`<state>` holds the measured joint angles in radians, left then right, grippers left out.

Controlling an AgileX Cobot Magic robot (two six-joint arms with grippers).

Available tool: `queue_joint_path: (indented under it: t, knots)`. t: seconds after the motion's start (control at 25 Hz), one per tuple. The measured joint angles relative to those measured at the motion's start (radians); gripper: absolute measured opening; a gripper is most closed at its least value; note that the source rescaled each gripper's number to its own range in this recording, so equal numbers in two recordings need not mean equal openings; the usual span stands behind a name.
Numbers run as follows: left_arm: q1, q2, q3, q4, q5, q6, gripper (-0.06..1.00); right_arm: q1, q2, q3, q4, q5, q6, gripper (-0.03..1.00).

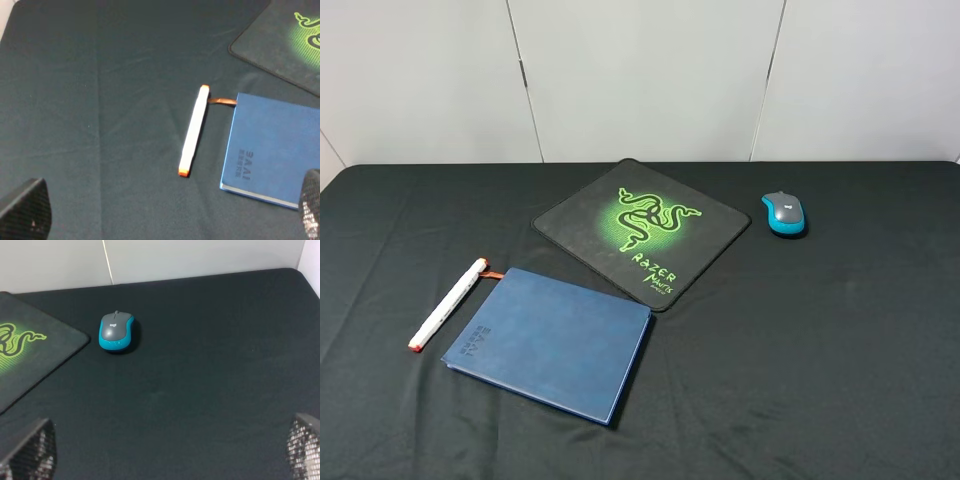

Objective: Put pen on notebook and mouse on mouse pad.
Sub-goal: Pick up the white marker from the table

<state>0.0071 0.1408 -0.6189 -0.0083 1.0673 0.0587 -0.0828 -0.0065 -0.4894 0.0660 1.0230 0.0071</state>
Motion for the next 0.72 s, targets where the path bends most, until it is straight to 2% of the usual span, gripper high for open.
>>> queue_joint_path:
  t: [0.36,0.72]
  knots:
    - [0.000,0.372,-0.196,-0.030,0.002,0.022,1.00,0.000,0.000,0.000,0.000,0.000,0.000,1.00]
    - [0.000,0.714,-0.217,-0.039,-0.037,0.022,1.00,0.000,0.000,0.000,0.000,0.000,0.000,1.00]
